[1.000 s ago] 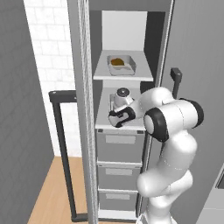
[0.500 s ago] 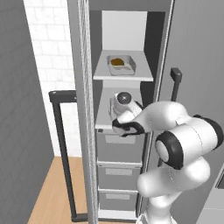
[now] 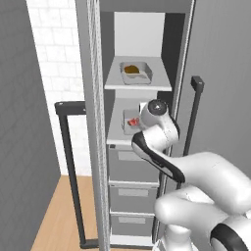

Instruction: Take the meat container that has the steak and place it on the second highest rack of the freezer. Then take the vegetable container that has the carrot and avocado and place it on the highest rack of the freezer.

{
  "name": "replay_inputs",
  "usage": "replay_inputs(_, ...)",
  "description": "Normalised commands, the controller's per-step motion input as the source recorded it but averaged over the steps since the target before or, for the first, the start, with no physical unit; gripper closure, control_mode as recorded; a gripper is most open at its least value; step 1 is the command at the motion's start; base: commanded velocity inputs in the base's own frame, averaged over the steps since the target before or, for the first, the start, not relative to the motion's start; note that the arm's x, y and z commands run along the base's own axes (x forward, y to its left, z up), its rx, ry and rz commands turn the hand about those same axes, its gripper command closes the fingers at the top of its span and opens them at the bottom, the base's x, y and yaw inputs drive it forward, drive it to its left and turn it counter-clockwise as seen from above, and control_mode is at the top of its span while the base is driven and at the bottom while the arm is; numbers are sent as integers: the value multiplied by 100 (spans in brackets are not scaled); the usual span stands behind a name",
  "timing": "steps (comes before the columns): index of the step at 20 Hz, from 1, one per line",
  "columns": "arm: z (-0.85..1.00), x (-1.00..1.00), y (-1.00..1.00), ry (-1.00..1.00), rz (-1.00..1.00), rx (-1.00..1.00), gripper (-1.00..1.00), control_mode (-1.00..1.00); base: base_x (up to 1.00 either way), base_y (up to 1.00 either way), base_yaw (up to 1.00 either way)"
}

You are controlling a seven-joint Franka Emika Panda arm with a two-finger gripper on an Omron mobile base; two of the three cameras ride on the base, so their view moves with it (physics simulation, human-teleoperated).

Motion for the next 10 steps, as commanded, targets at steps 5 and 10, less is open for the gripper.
replay_inputs(5,100,-100,0,1,0,0,-100,-100,0,0,0)
replay_inputs(10,91,-86,-14,-7,0,1,-100,-100,0,0,0)
